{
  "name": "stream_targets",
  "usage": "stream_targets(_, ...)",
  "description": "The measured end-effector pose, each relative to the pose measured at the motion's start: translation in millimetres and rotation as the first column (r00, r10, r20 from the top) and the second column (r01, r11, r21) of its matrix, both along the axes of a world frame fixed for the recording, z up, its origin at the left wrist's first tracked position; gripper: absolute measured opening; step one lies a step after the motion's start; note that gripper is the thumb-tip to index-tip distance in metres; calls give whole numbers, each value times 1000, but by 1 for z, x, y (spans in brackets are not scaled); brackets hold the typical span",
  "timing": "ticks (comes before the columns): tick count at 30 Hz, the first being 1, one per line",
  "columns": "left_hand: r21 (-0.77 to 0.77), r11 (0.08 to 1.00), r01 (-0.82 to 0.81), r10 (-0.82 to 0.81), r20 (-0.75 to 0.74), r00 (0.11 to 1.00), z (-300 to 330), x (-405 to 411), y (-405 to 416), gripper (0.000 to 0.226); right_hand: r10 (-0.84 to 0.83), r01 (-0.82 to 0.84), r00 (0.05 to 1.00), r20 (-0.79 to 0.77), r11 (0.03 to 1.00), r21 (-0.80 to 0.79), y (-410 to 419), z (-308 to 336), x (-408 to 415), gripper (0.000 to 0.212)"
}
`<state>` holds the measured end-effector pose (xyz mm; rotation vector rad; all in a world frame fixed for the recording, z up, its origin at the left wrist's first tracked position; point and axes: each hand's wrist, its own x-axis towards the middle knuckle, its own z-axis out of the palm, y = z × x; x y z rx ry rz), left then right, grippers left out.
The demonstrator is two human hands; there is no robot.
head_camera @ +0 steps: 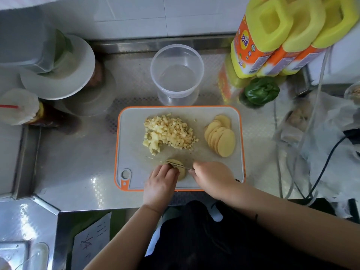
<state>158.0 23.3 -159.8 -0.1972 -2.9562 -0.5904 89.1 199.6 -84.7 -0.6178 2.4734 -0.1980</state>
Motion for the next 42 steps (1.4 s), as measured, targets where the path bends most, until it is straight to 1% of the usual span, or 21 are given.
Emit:
stream_targets(3,14,1000,-7,7,-2,1000,-3,0,0,5,22,-21,1000,-3,999,28,0,-2,2,26)
stream_targets(6,36,999,-21,21,-10,1000,-4,1,0,2,30,-29,999,-28,999,36,-4,-4,0,23)
stream_targets(8,54,998,-21,23,-36,999,-5,1,-1,3,16,-15,1000,-18,999,43,-5,-4,-2,25)
stream_targets(9,66,998,-14,18,-52,999,-6,1,-1,3,31,-30,999,-27,999,41,-4,-8,-1,22)
stream_targets(12,93,996,-1,9,-84,996,-7,1,0,5,26,-28,999,32,998,61,0,-15,0,16)
stream_targets(15,126,992,-16,27,-80,996,-11,2,-2,11,55,-59,997,45,995,80,-2,-15,-4,13)
stream_targets(19,155,988,-23,37,-88,995,-16,5,-2,15,44,-61,991,128,990,127,-5,-17,-8,17)
stream_targets(21,156,988,-20,35,-93,995,-17,4,-1,17,54,-72,990,130,987,141,-3,-20,-9,18)
stream_targets(24,134,991,-11,26,-110,994,-17,2,-3,15,64,-80,991,121,988,132,-2,-26,-10,8)
stream_targets(25,133,991,13,4,-126,992,-14,3,-4,14,61,-75,991,121,990,118,-2,-27,-10,8)
stream_targets(27,143,987,72,-48,-165,985,2,6,-4,7,45,-59,988,144,994,91,-2,-30,-9,19)
stream_targets(29,114,992,44,-23,-176,984,31,-6,-3,10,31,-43,989,143,995,86,-1,-30,-10,22)
stream_targets(30,66,998,4,5,-132,991,47,-20,0,19,29,-38,994,108,996,83,-1,-30,-10,23)
stream_targets(31,-2,1000,-11,11,-15,1000,61,-37,3,32,30,-36,997,68,996,83,0,-31,-8,24)
stream_targets(32,-90,996,22,-6,174,985,71,-54,6,46,34,-37,999,37,996,87,-1,-32,-7,25)
stream_targets(33,-182,978,105,-32,365,930,75,-69,9,57,31,-33,999,23,995,92,-2,-33,-5,25)
stream_targets(34,-245,947,208,-61,500,864,75,-80,11,64,23,-25,999,23,995,98,-2,-34,-3,24)
stream_targets(35,-272,915,298,-83,596,798,74,-87,14,66,14,-17,1000,27,994,108,-3,-33,-2,22)
stream_targets(36,-267,899,347,-93,657,748,70,-92,15,67,8,-11,1000,25,993,114,-3,-33,-1,20)
stream_targets(37,-256,896,364,-97,686,721,67,-94,15,68,3,-5,1000,17,994,112,-3,-31,-2,21)
stream_targets(42,-261,879,399,-84,739,669,63,-101,14,72,-7,7,1000,2,999,37,-2,-16,-3,32)
